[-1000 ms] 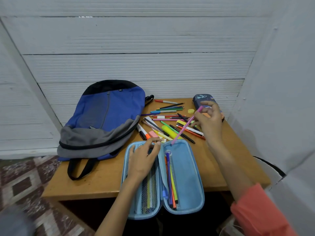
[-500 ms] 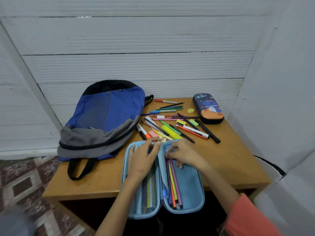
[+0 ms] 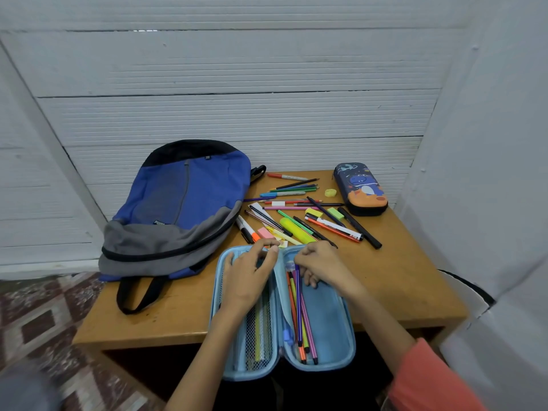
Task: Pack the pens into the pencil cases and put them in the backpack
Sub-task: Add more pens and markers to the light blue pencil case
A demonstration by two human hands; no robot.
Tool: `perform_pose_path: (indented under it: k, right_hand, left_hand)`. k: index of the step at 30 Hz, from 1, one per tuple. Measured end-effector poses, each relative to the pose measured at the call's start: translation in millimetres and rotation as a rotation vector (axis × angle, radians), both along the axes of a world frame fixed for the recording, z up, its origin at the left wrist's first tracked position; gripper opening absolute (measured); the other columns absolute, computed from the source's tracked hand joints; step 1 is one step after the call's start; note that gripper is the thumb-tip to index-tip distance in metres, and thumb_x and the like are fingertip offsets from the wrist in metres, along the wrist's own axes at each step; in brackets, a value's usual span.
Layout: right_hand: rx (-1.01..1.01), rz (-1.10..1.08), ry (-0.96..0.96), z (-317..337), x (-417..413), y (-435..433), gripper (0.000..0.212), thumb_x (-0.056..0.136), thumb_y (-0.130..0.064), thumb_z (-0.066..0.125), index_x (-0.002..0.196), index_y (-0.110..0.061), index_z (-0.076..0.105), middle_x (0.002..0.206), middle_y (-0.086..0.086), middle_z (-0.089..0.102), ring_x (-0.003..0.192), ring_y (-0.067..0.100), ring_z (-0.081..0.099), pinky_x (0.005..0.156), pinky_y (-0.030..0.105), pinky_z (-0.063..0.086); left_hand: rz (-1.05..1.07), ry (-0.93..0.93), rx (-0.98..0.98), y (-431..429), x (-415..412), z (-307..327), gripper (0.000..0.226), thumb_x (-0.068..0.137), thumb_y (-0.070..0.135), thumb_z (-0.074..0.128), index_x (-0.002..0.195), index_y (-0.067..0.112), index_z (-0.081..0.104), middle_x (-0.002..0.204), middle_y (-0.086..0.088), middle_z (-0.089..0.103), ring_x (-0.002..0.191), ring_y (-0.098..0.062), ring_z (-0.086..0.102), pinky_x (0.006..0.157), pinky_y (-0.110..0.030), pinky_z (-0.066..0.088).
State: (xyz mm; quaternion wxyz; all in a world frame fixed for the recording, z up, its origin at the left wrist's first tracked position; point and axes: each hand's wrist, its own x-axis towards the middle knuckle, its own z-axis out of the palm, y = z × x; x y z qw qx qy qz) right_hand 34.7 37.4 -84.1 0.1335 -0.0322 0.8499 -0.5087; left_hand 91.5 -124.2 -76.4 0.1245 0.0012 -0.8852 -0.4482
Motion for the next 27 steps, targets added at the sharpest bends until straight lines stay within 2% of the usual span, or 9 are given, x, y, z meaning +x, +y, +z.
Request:
perform_pose_path:
  k: [4, 6, 8, 11, 14, 18, 21, 24, 27]
  right_hand:
    - [-0.08, -0.027, -0.033, 1.1, 0.9, 3.4, 0.011, 0.088, -0.014, 0.062, 0.086, -0.003, 0.064, 0.061, 0.01, 0.064, 0.048, 0.02, 0.056, 0.042, 0.025, 0.042]
    - [-0.089, -0.031, -0.033, 1.1, 0.4, 5.3, 0.009, 0.086, -0.013, 0.064, 0.086, -0.004, 0.064, 0.06, 0.008, 0.063, 0.049, 0.019, 0.055, 0.041, 0.024, 0.04]
    - [-0.05, -0.026, -0.01, -1.2, 0.0, 6.0, 0.008, 0.084, -0.014, 0.066, 0.084, -0.007, 0.064, 0.058, 0.007, 0.061, 0.047, 0.018, 0.053, 0.041, 0.025, 0.038]
    - [0.07, 0.017, 0.04, -8.0, 1.2, 4.9, 0.015, 0.082, -0.023, 0.073, 0.081, -0.012, 0.062, 0.055, 0.007, 0.062, 0.041, 0.015, 0.053, 0.039, 0.025, 0.037]
    - [0.132, 0.042, 0.065, -11.5, 3.0, 4.5, 0.016, 0.083, -0.024, 0.073, 0.085, -0.015, 0.061, 0.056, 0.007, 0.065, 0.043, 0.015, 0.057, 0.042, 0.025, 0.042]
    - [0.101, 0.079, 0.046, -6.7, 4.9, 6.2, 0.019, 0.085, -0.027, 0.071, 0.091, -0.013, 0.059, 0.06, 0.011, 0.068, 0.048, 0.022, 0.063, 0.047, 0.028, 0.049]
    - [0.105, 0.114, 0.01, -4.2, 5.4, 6.5, 0.014, 0.089, -0.021, 0.067, 0.095, -0.013, 0.057, 0.064, 0.014, 0.067, 0.05, 0.026, 0.064, 0.046, 0.029, 0.049]
    - [0.093, 0.123, -0.022, -4.6, 4.8, 7.0, 0.006, 0.091, -0.014, 0.062, 0.096, -0.012, 0.058, 0.066, 0.013, 0.066, 0.053, 0.027, 0.066, 0.045, 0.028, 0.05]
    - [0.069, 0.132, -0.058, -4.1, 5.4, 8.1, 0.004, 0.092, -0.01, 0.059, 0.096, -0.009, 0.058, 0.068, 0.015, 0.066, 0.052, 0.028, 0.067, 0.046, 0.03, 0.053]
  left_hand:
    - [-0.01, -0.002, 0.014, -0.8, 0.8, -1.0, 0.016, 0.098, 0.05, 0.042, 0.104, 0.047, 0.056, 0.056, 0.029, 0.055, 0.06, 0.008, 0.051, 0.099, -0.066, 0.036]
    - [-0.002, -0.002, 0.007, -0.4, 0.4, -1.1, 0.015, 0.099, 0.049, 0.043, 0.104, 0.046, 0.056, 0.055, 0.029, 0.054, 0.062, 0.009, 0.051, 0.104, -0.062, 0.033]
    - [0.008, 0.006, -0.017, 0.1, 0.3, -0.8, 0.012, 0.1, 0.044, 0.043, 0.103, 0.046, 0.055, 0.053, 0.029, 0.053, 0.063, 0.01, 0.051, 0.108, -0.054, 0.027]
    - [0.006, 0.005, -0.025, 0.2, 0.6, -1.2, 0.013, 0.1, 0.044, 0.043, 0.104, 0.044, 0.056, 0.054, 0.03, 0.053, 0.064, 0.011, 0.051, 0.108, -0.054, 0.027]
    - [-0.008, -0.004, -0.005, 0.0, 0.2, -2.2, 0.025, 0.094, 0.055, 0.037, 0.105, 0.044, 0.056, 0.057, 0.032, 0.055, 0.063, 0.011, 0.051, 0.104, -0.059, 0.032]
    - [-0.003, -0.008, -0.023, 0.8, -0.2, -1.9, 0.017, 0.098, 0.054, 0.036, 0.105, 0.048, 0.051, 0.065, 0.02, 0.059, 0.074, 0.007, 0.055, 0.113, -0.051, 0.021]
    - [-0.016, -0.014, -0.028, 0.6, 0.6, -2.5, 0.026, 0.09, 0.06, 0.029, 0.106, 0.052, 0.048, 0.069, 0.018, 0.062, 0.079, 0.006, 0.057, 0.114, -0.048, 0.018]
    - [-0.013, -0.013, -0.033, -0.5, -0.5, -3.0, 0.025, 0.09, 0.061, 0.028, 0.104, 0.053, 0.047, 0.073, 0.02, 0.063, 0.08, 0.006, 0.057, 0.114, -0.049, 0.019]
    - [-0.005, -0.007, -0.035, -0.4, -1.3, -2.8, 0.02, 0.093, 0.058, 0.032, 0.102, 0.052, 0.049, 0.068, 0.022, 0.06, 0.076, 0.007, 0.056, 0.112, -0.051, 0.022]
